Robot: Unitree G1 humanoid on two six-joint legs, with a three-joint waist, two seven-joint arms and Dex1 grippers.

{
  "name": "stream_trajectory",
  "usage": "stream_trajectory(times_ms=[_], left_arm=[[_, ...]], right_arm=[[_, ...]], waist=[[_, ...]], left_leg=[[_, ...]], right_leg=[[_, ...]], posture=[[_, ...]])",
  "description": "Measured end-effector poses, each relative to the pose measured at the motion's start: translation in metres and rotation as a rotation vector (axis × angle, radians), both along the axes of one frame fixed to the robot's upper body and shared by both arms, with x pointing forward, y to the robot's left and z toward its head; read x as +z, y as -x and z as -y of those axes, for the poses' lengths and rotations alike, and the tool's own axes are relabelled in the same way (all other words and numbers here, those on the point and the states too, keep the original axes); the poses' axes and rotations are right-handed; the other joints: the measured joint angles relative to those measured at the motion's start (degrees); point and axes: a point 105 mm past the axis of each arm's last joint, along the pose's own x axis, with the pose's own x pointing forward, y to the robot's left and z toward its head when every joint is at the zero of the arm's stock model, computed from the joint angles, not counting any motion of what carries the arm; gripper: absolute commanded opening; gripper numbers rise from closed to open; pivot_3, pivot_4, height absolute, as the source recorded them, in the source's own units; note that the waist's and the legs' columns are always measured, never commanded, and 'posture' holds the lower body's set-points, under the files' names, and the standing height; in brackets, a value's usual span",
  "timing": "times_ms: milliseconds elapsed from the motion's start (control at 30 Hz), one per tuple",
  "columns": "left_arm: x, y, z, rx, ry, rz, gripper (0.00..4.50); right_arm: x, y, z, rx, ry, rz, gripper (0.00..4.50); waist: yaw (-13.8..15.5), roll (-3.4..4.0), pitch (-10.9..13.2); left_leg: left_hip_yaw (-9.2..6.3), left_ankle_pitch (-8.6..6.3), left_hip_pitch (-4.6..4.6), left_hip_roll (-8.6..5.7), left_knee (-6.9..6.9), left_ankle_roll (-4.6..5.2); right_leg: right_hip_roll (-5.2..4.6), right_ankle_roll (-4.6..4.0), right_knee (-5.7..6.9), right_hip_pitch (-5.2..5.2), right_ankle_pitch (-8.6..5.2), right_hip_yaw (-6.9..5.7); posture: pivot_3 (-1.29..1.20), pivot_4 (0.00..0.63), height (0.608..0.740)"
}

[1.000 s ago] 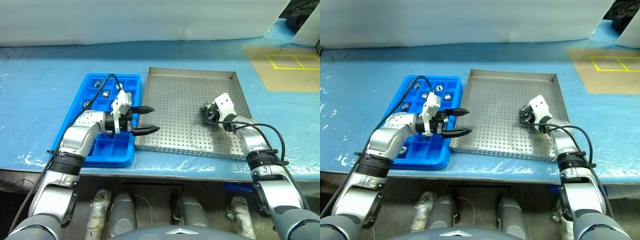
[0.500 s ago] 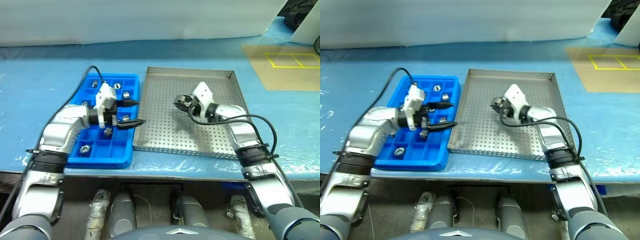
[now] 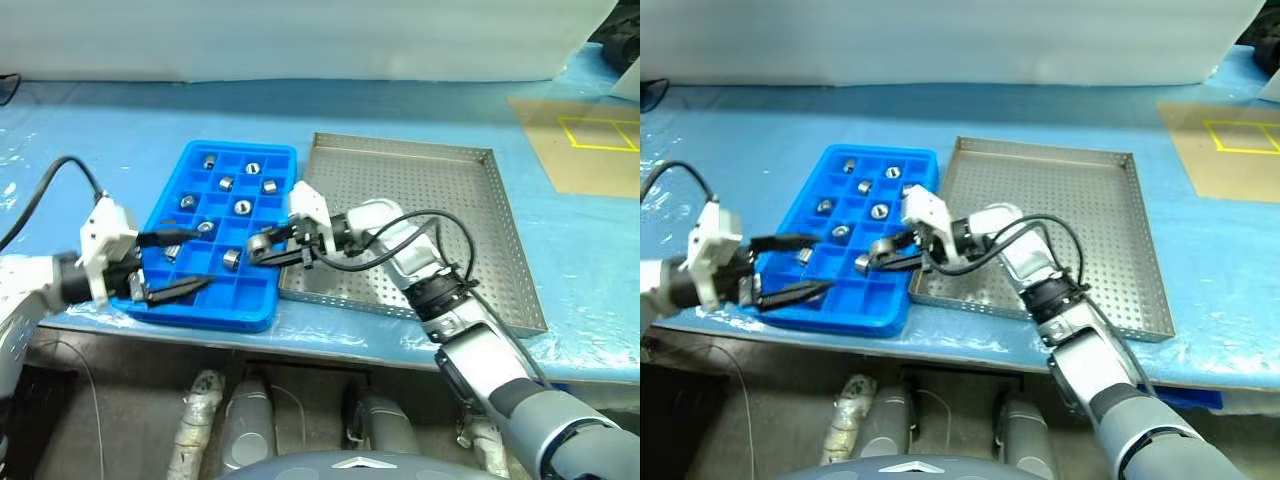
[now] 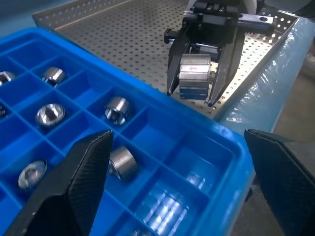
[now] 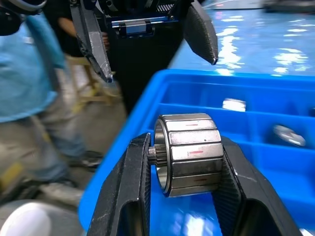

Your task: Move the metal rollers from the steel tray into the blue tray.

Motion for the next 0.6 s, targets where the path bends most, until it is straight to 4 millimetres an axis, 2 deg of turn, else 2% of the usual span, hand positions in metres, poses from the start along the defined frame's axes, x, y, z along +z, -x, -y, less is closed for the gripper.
stream_trajectory(times_ms=[167,300,600], left_arm=[[0.003,0.015,0.000,0.071,0.012,0.011,4.50],[0.001,0.022,0.005,0.097,0.030,0.002,4.50],[0.002,0.017,0.012,0.115,0.056,0.019,4.50]], right_arm=[[-0.019,0.008,-0.010,0.081,0.050,-0.025,1.22],[-0.034,0.008,-0.008,0.099,0.092,-0.026,1.22],[-0.036,0.003,0.001,0.109,0.113,0.027,1.22]], waist=[[3.62,0.05,0.03],[5.74,0.05,0.03],[6.82,0.03,0.01]], left_leg=[[-0.07,0.00,0.01,-0.07,-0.03,0.00],[-0.43,0.00,0.03,-0.08,-0.13,0.00],[-0.48,0.01,0.06,-0.13,-0.22,-0.02]], right_leg=[[-0.15,0.04,0.00,0.01,-0.03,0.01],[-0.15,0.20,0.00,-0.02,-0.12,0.03],[-0.13,0.17,0.00,-0.01,-0.10,0.07]], posture=[[0.50,0.150,0.740],[0.50,0.150,0.740],[0.43,0.150,0.740]])
